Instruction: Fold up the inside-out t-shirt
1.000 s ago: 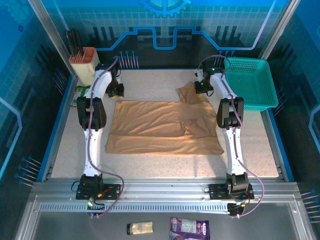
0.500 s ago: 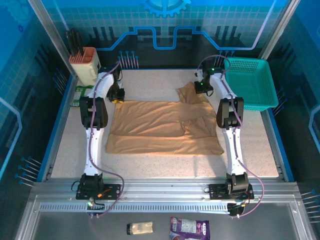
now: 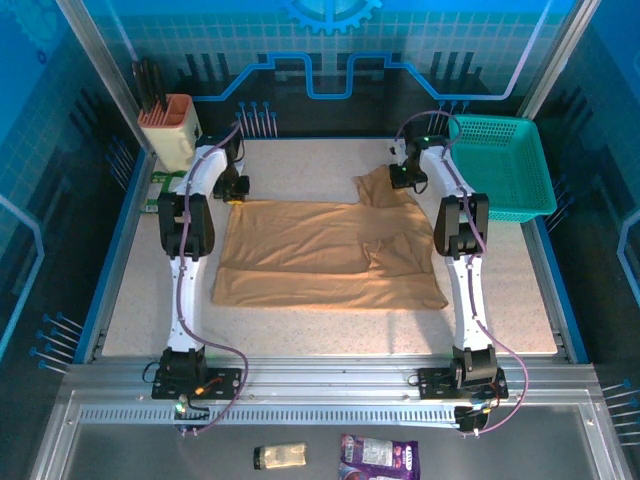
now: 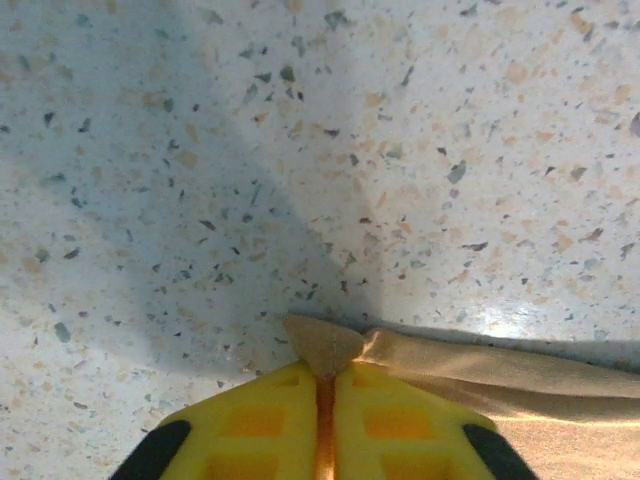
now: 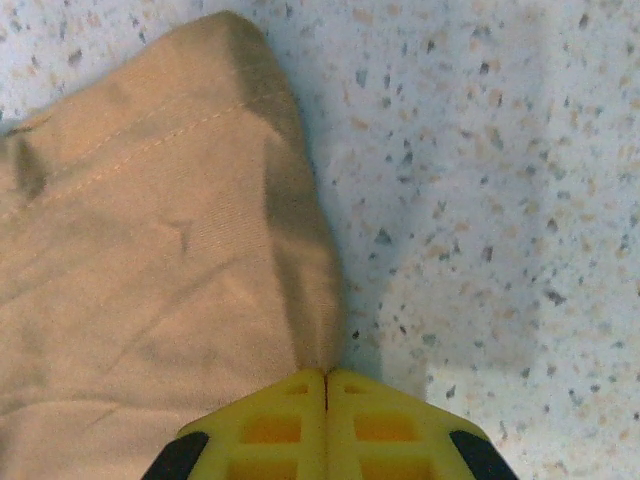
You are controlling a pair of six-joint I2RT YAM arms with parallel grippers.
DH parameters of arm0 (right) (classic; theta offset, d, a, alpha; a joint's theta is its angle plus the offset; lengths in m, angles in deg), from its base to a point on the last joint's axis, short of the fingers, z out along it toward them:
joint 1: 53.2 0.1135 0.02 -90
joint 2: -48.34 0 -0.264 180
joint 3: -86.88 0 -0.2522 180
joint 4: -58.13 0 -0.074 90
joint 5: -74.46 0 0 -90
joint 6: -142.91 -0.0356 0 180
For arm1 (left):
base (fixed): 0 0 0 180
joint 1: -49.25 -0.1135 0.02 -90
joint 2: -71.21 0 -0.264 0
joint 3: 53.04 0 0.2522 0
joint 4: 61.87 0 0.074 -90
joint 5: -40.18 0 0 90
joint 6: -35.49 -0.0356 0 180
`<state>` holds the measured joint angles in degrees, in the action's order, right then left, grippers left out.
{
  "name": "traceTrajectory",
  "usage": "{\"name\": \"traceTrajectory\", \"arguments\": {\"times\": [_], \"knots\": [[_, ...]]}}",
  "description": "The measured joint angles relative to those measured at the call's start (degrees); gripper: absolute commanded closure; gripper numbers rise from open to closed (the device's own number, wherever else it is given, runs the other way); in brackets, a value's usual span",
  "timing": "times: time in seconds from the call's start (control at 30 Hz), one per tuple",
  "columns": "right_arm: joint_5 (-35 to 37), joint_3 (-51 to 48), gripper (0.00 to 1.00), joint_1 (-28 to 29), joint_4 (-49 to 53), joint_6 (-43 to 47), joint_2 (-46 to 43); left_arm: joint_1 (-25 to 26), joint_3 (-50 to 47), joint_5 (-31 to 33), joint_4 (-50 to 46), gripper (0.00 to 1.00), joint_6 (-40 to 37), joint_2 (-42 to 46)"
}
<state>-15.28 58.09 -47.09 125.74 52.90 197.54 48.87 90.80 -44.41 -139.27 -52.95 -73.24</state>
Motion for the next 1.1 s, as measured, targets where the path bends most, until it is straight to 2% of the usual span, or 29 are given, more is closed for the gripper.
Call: {"name": "traceTrajectory", "arguments": {"times": [0.13, 0.67, 1.1], "knots": [[0.3, -5.8, 1.00, 0.0, -0.7, -0.7, -4.7, 0.0, -8.0, 0.6, 5.3, 0.97, 0.0, 4.7], [-0.9, -28.0, 1.00, 0.0, -5.3, -3.9, -28.9, -0.1, -36.1, 0.8, 23.0, 0.98, 5.7, 26.6], [-2.8, -44.5, 1.00, 0.0, -5.9, -6.7, -44.3, -1.3, -48.9, -0.7, 28.9, 0.97, 9.1, 37.6]]}}
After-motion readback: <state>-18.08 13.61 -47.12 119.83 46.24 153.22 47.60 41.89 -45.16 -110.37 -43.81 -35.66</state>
